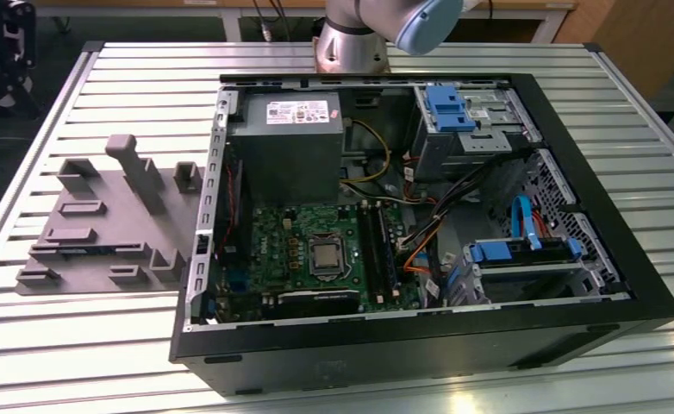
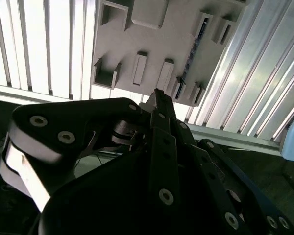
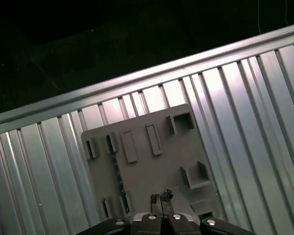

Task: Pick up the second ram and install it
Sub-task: 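Pick up the second ram and move it above second insertion slot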

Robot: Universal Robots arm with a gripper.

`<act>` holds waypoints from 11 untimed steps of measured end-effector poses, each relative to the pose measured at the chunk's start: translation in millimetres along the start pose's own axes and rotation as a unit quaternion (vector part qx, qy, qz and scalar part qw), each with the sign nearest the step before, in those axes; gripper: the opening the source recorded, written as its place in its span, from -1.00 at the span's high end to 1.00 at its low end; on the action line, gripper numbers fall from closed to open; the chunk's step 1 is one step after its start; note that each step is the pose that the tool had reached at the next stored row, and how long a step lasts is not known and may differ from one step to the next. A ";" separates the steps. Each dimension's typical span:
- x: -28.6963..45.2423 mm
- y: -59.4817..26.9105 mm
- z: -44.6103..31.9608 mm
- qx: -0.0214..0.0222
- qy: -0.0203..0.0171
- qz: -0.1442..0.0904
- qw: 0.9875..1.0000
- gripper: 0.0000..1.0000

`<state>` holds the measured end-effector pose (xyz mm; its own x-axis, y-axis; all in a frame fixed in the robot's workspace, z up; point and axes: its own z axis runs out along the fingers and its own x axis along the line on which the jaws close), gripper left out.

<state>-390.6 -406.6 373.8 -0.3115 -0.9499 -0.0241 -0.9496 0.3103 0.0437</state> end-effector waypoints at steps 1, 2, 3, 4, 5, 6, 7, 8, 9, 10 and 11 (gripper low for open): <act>0.2 0.1 0.2 0.000 0.000 -0.004 1.000 0.79; 0.2 0.1 0.5 0.000 0.000 -0.010 1.000 0.79; 0.3 0.0 0.9 0.000 0.001 -0.019 1.000 0.79; 0.4 0.0 1.5 -0.001 0.001 -0.028 1.000 0.79; 0.4 0.0 2.2 -0.001 0.002 -0.037 0.999 0.79; 0.4 -0.1 2.8 -0.001 0.002 -0.047 0.999 0.79; 0.4 -0.1 3.5 -0.001 0.002 -0.056 0.998 0.79; 0.5 -0.2 4.2 -0.002 0.003 -0.065 0.998 0.79; 0.5 -0.2 4.8 -0.002 0.003 -0.073 0.997 0.79; 0.6 -0.2 5.6 -0.002 0.004 -0.080 0.997 0.79; 0.7 0.1 6.4 -0.003 0.004 -0.084 0.996 0.79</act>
<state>-391.2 -407.1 367.4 -0.1473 -0.9888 -0.0241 -0.9883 0.1462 0.0447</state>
